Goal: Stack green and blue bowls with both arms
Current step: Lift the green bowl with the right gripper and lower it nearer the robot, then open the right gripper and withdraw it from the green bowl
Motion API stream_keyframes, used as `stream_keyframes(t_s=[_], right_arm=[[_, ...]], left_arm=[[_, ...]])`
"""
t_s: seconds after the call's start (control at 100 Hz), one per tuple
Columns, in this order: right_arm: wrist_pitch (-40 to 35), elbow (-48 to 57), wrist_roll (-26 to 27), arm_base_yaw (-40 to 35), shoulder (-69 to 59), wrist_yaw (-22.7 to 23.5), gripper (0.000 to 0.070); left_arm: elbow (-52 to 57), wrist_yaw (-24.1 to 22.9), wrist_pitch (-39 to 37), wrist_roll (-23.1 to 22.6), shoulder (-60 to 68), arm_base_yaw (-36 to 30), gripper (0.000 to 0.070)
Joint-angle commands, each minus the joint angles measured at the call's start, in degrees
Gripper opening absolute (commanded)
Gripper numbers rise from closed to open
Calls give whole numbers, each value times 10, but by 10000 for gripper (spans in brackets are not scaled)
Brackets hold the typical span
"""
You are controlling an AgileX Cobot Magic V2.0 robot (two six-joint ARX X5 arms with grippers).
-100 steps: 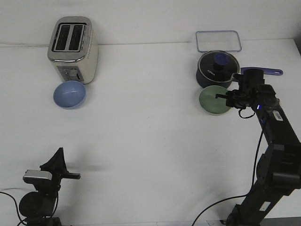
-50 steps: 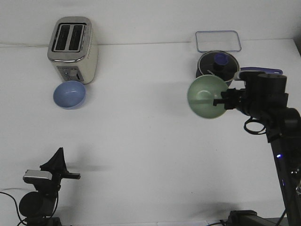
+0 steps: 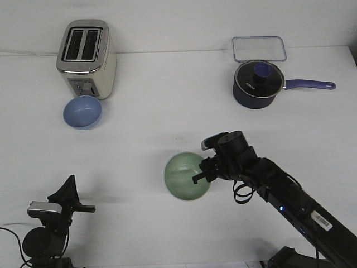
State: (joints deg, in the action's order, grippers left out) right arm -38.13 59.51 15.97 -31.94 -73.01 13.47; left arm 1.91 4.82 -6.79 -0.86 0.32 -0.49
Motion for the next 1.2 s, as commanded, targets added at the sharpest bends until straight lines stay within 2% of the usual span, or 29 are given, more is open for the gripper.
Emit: stream_keyframes(t_s=[0.0,0.44,0.48,0.56,0.6,0.81,0.95,1.11,1.19], right_arm=[[17,-4,27,-20,-18,0,0],[41,-14,13,-65,-111,-15,0],[39,-14,12,-65,-111,-15,36],[38,-14,11,-65,-111,-15,191],[37,-14,9,-65,-110,-15,238],[37,-8,-17,-54,-91,-15,257],[44,8,-47,-28,-33,-23,259],[71,13,-87,38,67,-62,259],[85,13,-105,88,116,-63,258]], left_arm=[[-11,2,-6,0,-1,1,15],[-11,2,-6,1,-1,1,15],[-11,2,-6,0,-1,1,15],[-11,2,-6,1,-1,1,15],[-11,2,-6,1,-1,1,15],[-11,2,-9,9,-1,1,15],[-11,2,-15,55,-1,1,12],[-3,1,-23,187,0,1,12],[7,1,-13,224,0,1,13]])
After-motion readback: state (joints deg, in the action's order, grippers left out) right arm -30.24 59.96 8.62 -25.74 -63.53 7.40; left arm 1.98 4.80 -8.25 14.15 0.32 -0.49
